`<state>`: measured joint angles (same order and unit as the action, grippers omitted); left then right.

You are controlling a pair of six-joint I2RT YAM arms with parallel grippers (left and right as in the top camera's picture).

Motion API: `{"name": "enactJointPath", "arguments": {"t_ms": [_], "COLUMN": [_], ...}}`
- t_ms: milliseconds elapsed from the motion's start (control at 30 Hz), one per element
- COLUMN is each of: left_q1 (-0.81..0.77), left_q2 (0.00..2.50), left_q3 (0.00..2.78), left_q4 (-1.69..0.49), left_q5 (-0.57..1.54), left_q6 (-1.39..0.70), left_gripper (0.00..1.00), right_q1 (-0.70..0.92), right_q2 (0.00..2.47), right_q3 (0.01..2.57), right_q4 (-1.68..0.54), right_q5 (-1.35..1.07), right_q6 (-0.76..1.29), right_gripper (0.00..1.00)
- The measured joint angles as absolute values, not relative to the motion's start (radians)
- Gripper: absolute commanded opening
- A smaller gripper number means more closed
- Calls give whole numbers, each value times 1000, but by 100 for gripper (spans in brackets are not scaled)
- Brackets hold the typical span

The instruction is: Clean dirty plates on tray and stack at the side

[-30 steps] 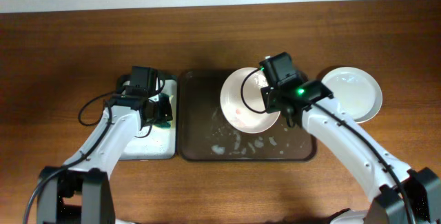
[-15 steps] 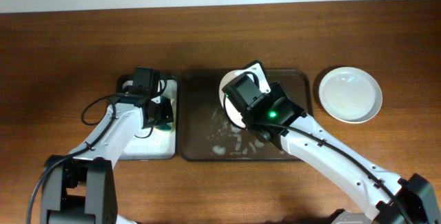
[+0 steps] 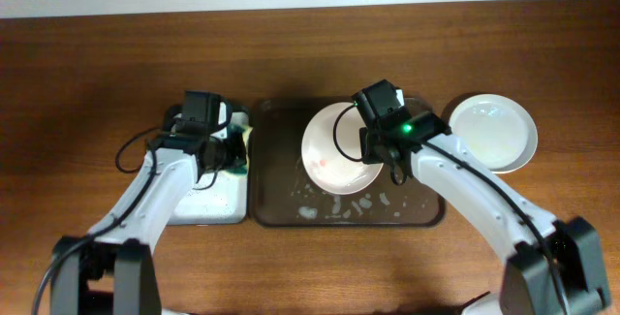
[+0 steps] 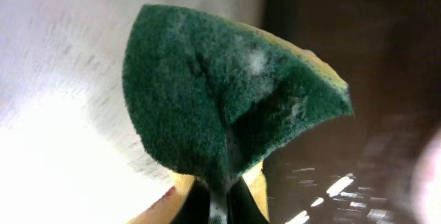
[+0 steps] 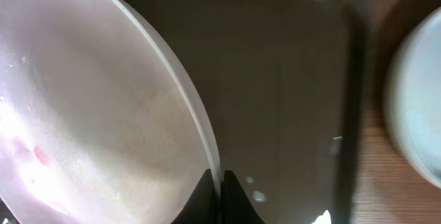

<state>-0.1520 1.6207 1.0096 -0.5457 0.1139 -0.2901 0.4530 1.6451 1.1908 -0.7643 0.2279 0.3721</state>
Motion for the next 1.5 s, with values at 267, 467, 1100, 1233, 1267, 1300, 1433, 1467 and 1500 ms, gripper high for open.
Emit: {"name": "enactJointPath", "arguments": {"t_ms": [267, 467, 1100, 1233, 1267, 1300, 1433, 1467, 1500], "left_q1": [-262, -353, -505, -505, -505, -505, -507, -508, -508], "left_q2": [1589, 1607, 1757, 1794, 1805, 1808, 1810, 1810, 1810], "left_q3": [1025, 1025, 1025, 1025, 1025, 1026, 1029, 1031, 1032], "left_q4": [-514, -510, -372, -354, -350, -349, -347, -344, -339], "left_q5": [234, 247, 250, 243, 242, 242, 204, 183, 165], "left_q6": [-291, -353, -559, -575, -578, -578, -582, -582, -584], "left_gripper": [0, 0, 0, 0, 0, 0, 0, 0, 0], "right_q1": [441, 441, 441, 441, 441, 441, 441, 441, 441], "right_q2": [1790, 1837, 1838, 1838, 1838, 1840, 1843, 1843, 1843], "right_q3": [1186, 1186, 1186, 1186, 1186, 1186, 1185, 1185, 1185], "right_q4": [-723, -705, -700, -700, -701, -702, -702, -701, -701], "right_q5": [122, 91, 73, 70, 69, 68, 65, 61, 59], "right_q6": [400, 408, 410, 411, 410, 411, 411, 411, 412], "right_gripper": [4, 4, 4, 4, 4, 4, 4, 4, 4]}}
